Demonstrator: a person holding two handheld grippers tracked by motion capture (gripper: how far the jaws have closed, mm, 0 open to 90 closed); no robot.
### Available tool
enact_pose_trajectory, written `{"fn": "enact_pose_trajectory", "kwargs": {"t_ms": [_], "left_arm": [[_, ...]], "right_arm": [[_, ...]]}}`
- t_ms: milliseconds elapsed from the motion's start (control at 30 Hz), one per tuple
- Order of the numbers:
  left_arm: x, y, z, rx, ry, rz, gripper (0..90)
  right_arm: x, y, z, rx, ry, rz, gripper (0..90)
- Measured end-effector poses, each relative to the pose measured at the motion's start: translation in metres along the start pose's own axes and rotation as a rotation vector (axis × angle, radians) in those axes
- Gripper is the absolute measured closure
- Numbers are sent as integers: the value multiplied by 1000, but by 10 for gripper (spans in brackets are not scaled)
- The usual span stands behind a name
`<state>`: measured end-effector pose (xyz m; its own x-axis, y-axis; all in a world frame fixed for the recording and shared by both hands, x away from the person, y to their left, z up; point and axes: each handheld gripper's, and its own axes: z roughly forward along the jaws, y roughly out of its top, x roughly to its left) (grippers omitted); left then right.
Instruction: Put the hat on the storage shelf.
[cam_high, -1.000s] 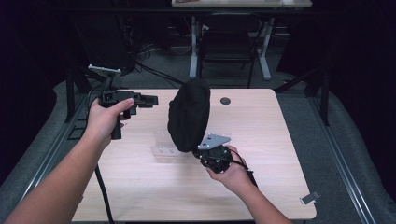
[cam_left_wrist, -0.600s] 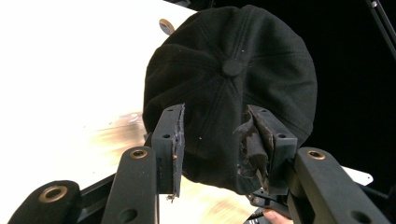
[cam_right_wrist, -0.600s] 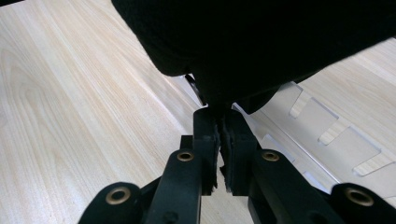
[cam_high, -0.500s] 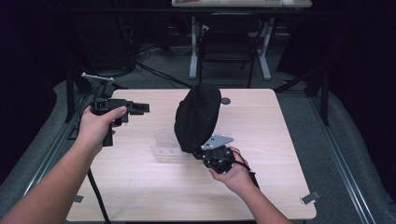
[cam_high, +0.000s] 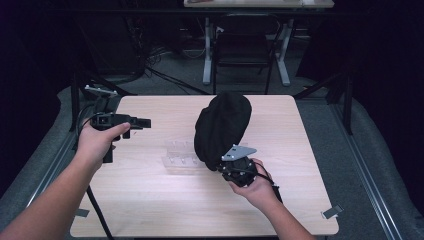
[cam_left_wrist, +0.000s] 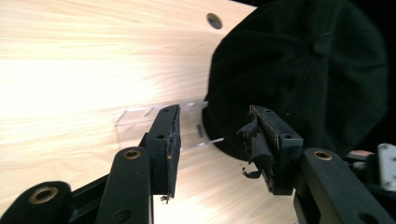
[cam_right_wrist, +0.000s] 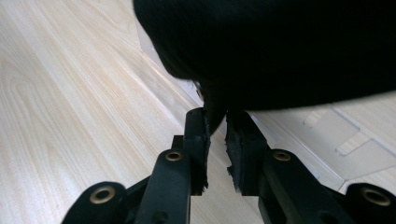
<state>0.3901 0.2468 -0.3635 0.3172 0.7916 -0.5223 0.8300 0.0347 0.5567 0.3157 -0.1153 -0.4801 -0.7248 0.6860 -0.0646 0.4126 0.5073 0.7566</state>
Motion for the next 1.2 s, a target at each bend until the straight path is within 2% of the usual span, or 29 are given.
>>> {"fn": "enact_pose_trajectory", "kwargs": {"t_ms": [100,267,333,500,667,733,867,1033,1200], "left_arm": [[4,-3,0,2,34,16,546],[10,-9,1,12,135,72,543],[13,-12,1,19,162,92,542],[17,-20,4,29,207,132,531],[21,-31,10,13,247,234,503],[22,-36,12,12,256,255,493],[29,-48,18,6,254,264,471],[41,-61,23,-6,242,237,465],[52,-75,26,-31,229,217,460]], "right_arm": [[-1,-3,-2,-6,-3,7,773],[-3,-7,-9,-7,-9,5,730],[-3,-10,-13,-9,-20,2,703],[-5,-20,-23,-11,-40,0,651],[-9,-31,-31,-36,-54,15,600],[-11,-36,-34,-32,-61,21,586],[-14,-46,-38,-29,-81,29,568],[-18,-59,-42,-19,-110,25,538],[-24,-71,-47,-34,-132,47,519]]}}
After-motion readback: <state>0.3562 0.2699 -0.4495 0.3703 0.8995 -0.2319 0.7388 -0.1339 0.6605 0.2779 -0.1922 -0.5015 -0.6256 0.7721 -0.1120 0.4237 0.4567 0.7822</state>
